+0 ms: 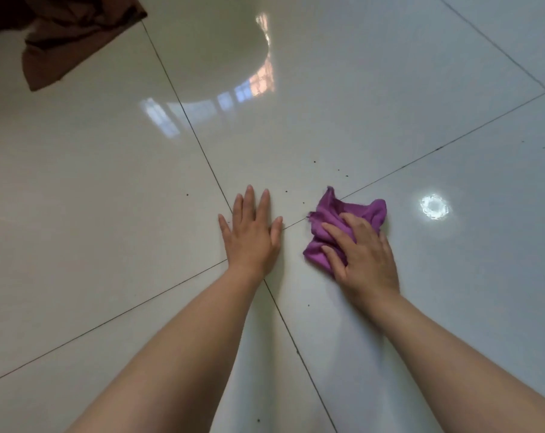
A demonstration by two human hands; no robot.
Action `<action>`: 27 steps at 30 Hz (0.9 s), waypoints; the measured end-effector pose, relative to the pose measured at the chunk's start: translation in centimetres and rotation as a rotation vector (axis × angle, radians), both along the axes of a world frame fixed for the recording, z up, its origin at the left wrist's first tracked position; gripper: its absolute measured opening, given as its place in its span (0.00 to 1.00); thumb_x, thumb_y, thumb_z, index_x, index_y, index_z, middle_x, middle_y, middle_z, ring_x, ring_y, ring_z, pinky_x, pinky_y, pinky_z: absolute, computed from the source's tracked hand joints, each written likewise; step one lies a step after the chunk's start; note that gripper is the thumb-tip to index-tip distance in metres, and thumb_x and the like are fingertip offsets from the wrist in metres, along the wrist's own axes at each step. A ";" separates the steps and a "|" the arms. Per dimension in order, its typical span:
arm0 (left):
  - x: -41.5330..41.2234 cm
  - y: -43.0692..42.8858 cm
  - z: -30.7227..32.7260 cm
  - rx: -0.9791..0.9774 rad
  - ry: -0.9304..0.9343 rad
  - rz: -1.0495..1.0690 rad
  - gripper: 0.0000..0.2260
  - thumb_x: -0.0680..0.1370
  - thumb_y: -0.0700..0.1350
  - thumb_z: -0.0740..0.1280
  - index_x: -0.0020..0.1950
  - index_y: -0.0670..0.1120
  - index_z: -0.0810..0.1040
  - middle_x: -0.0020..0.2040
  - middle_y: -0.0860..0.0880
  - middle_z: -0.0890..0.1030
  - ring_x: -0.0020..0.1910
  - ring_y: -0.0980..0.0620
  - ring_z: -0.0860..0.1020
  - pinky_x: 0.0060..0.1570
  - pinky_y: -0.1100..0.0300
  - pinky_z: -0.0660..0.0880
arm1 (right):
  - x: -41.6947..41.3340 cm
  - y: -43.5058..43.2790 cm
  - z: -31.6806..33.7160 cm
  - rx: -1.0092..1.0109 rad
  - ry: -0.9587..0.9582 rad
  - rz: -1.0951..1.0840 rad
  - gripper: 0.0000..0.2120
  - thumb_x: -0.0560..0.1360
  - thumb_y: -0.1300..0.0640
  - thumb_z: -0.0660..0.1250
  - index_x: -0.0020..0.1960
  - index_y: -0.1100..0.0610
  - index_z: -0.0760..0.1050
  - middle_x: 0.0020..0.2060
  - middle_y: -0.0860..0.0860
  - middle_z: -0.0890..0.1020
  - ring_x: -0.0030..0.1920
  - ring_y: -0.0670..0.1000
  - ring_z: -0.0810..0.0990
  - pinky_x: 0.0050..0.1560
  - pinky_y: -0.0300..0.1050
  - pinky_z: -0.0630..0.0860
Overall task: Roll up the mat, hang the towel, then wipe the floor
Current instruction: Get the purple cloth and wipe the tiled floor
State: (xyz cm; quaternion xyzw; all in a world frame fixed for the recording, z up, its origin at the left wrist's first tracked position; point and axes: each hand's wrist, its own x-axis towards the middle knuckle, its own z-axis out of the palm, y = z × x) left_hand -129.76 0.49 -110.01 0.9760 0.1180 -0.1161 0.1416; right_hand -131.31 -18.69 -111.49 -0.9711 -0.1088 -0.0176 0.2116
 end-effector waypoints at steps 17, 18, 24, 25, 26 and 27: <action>0.8 0.0 0.9 -0.019 0.173 -0.010 0.26 0.81 0.56 0.46 0.76 0.55 0.37 0.76 0.52 0.35 0.74 0.50 0.34 0.69 0.40 0.34 | -0.1 -4.1 0.6 -0.047 0.049 -0.038 0.22 0.75 0.44 0.53 0.63 0.50 0.73 0.63 0.55 0.73 0.63 0.55 0.67 0.60 0.59 0.68; 0.8 0.0 0.9 -0.025 0.188 -0.014 0.26 0.81 0.56 0.46 0.76 0.55 0.37 0.76 0.52 0.34 0.74 0.50 0.33 0.69 0.40 0.34 | 0.9 -3.7 0.6 -0.038 0.073 -0.095 0.23 0.75 0.43 0.52 0.65 0.50 0.72 0.65 0.55 0.71 0.65 0.55 0.66 0.63 0.60 0.65; 0.2 -0.5 1.3 -0.006 0.141 0.004 0.27 0.81 0.55 0.48 0.77 0.53 0.41 0.77 0.51 0.37 0.75 0.50 0.37 0.71 0.41 0.39 | 3.7 -0.7 0.6 -0.048 0.108 -0.048 0.21 0.77 0.46 0.57 0.68 0.50 0.68 0.70 0.54 0.65 0.70 0.55 0.61 0.69 0.57 0.54; -0.3 -0.8 1.4 -0.004 0.117 0.002 0.27 0.81 0.55 0.49 0.77 0.53 0.42 0.77 0.51 0.39 0.76 0.50 0.38 0.72 0.42 0.41 | 2.8 -0.8 0.7 -0.033 0.075 0.081 0.21 0.77 0.45 0.58 0.67 0.51 0.70 0.68 0.54 0.68 0.68 0.56 0.64 0.68 0.57 0.57; -1.0 -1.2 1.5 -0.005 0.108 -0.008 0.27 0.81 0.55 0.50 0.77 0.52 0.43 0.78 0.51 0.39 0.76 0.49 0.39 0.72 0.42 0.42 | 1.4 -1.3 0.6 -0.028 0.043 0.220 0.21 0.76 0.44 0.58 0.65 0.51 0.72 0.65 0.54 0.72 0.66 0.56 0.68 0.67 0.57 0.61; -1.9 -1.6 1.7 -0.004 0.112 -0.023 0.27 0.81 0.55 0.51 0.77 0.52 0.43 0.78 0.51 0.40 0.76 0.49 0.39 0.72 0.43 0.42 | 0.0 -2.3 0.4 -0.029 0.014 0.349 0.20 0.75 0.44 0.58 0.63 0.51 0.74 0.62 0.55 0.74 0.63 0.56 0.70 0.65 0.56 0.65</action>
